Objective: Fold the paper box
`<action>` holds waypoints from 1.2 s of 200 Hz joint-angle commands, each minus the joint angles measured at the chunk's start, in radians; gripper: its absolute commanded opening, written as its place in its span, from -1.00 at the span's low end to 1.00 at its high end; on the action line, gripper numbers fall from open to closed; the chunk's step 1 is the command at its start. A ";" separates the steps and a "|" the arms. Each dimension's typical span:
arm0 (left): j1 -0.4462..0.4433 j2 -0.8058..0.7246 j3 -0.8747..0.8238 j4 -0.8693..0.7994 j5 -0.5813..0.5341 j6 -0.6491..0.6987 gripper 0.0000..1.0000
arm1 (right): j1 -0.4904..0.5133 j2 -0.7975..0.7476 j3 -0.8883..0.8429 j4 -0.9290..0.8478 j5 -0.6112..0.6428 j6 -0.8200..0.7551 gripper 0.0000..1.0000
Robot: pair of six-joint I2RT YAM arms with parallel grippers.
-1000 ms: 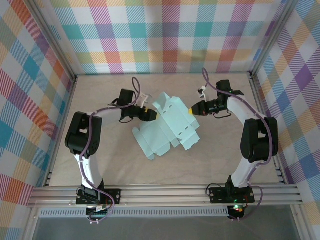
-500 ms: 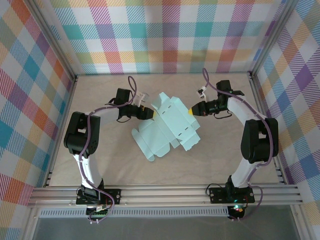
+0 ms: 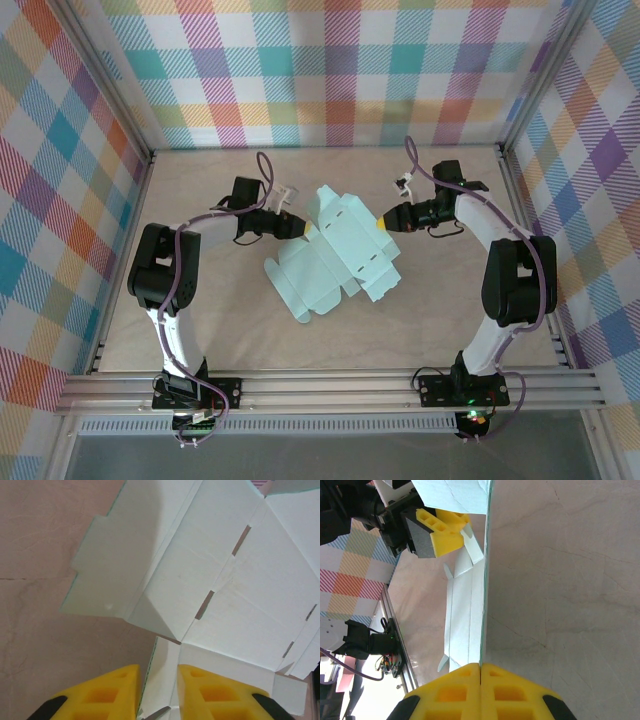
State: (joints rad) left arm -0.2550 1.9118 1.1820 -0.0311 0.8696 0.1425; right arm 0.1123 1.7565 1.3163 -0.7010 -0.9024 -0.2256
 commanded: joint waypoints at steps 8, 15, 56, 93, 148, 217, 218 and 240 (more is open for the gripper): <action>-0.021 -0.056 -0.026 -0.019 -0.052 0.046 -0.74 | -0.001 -0.014 0.002 -0.014 -0.039 -0.016 -1.00; -0.026 -0.056 -0.022 -0.028 -0.064 0.053 -0.78 | 0.000 -0.011 0.001 -0.014 -0.038 -0.017 -1.00; -0.080 -0.098 -0.042 -0.031 -0.165 0.097 -0.97 | 0.000 -0.011 -0.003 -0.008 -0.032 -0.005 -1.00; -0.155 -0.154 -0.093 0.010 -0.353 0.111 -1.00 | 0.000 0.001 0.004 0.020 -0.018 0.045 -1.00; -0.376 -0.217 -0.192 0.142 -0.802 0.207 -1.00 | 0.000 0.014 -0.007 0.086 0.011 0.163 -1.00; -0.623 -0.141 -0.217 0.319 -1.395 0.338 -1.00 | 0.000 0.029 -0.019 0.115 0.021 0.186 -1.00; -0.625 -0.138 -0.216 0.321 -1.398 0.340 -1.00 | 0.000 0.029 -0.019 0.115 0.021 0.187 -1.00; -0.667 -0.090 -0.191 0.361 -1.523 0.374 -1.00 | -0.001 0.029 -0.018 0.115 0.025 0.187 -1.00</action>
State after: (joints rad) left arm -0.8711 1.7782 0.9585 0.1917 -0.4351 0.4484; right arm 0.1101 1.7679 1.3075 -0.6041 -0.8715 -0.0505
